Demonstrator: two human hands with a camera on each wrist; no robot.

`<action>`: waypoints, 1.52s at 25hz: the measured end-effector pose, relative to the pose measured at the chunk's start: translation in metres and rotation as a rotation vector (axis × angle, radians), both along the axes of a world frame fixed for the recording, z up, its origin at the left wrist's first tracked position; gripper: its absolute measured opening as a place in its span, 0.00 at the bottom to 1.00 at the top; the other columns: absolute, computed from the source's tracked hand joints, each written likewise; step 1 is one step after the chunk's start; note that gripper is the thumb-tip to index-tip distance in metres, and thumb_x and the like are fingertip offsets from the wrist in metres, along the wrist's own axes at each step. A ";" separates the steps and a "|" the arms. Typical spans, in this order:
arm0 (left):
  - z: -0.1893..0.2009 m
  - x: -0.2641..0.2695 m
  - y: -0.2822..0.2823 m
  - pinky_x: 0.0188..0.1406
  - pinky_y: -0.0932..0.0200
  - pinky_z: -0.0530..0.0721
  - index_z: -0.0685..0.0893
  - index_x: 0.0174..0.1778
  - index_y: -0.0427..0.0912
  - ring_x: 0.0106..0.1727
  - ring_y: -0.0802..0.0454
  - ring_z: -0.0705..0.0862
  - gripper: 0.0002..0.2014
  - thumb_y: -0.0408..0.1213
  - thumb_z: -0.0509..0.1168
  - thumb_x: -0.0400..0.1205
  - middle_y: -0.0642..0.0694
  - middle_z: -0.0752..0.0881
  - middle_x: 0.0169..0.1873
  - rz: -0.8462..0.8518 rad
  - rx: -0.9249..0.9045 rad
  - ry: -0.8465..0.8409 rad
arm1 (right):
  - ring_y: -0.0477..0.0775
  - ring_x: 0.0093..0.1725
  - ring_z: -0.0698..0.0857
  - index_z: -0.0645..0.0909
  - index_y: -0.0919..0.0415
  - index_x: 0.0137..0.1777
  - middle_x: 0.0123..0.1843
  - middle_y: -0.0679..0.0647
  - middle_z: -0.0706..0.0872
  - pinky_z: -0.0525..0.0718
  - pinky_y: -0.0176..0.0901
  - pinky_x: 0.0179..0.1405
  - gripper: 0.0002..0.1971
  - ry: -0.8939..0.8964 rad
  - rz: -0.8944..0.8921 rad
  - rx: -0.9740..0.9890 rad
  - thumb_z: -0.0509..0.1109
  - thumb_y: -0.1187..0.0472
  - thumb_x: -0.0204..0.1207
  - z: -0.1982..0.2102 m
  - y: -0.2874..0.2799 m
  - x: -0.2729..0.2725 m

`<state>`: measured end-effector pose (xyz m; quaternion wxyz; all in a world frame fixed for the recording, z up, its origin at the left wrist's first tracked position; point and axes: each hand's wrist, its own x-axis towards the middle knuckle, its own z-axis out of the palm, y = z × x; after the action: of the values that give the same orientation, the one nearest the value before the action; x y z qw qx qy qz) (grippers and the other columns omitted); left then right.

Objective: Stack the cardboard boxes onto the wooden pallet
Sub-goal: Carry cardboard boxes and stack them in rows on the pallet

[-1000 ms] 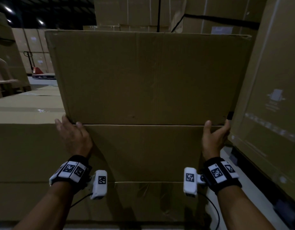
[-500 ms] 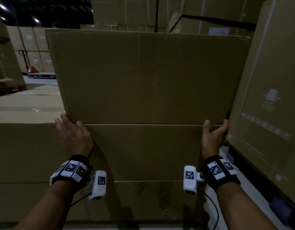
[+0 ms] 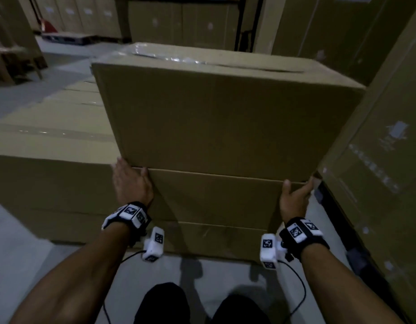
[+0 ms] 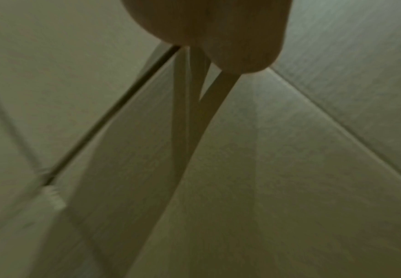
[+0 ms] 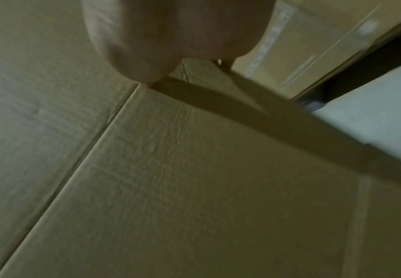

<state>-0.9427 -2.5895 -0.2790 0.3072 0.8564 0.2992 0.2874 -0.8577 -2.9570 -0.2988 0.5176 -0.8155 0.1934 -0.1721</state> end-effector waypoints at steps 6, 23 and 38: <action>0.101 -0.055 -0.035 0.74 0.43 0.72 0.66 0.78 0.35 0.75 0.34 0.70 0.28 0.49 0.56 0.87 0.33 0.70 0.76 -0.224 0.171 0.722 | 0.68 0.73 0.78 0.72 0.60 0.79 0.77 0.61 0.78 0.75 0.50 0.68 0.23 0.648 0.453 -0.313 0.64 0.55 0.87 0.121 -0.007 -0.048; 0.231 -0.255 0.029 0.66 0.47 0.74 0.78 0.70 0.40 0.69 0.40 0.75 0.20 0.45 0.56 0.86 0.39 0.81 0.67 -0.246 0.165 0.774 | 0.64 0.76 0.76 0.71 0.58 0.81 0.78 0.61 0.77 0.74 0.55 0.75 0.24 0.585 1.263 -0.871 0.59 0.49 0.88 0.260 0.196 -0.208; 0.225 -0.368 0.359 0.67 0.48 0.72 0.80 0.69 0.37 0.70 0.39 0.75 0.20 0.43 0.59 0.85 0.39 0.82 0.67 -0.026 0.064 0.756 | 0.65 0.68 0.81 0.78 0.59 0.71 0.70 0.61 0.82 0.80 0.61 0.66 0.20 0.340 1.469 -1.125 0.60 0.48 0.86 0.265 0.592 -0.278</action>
<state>-1.3108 -2.2306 -0.0540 0.1519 0.9150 0.3713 -0.0436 -1.1355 -2.3654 -0.0337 -0.0085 -0.8778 -0.4081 0.2508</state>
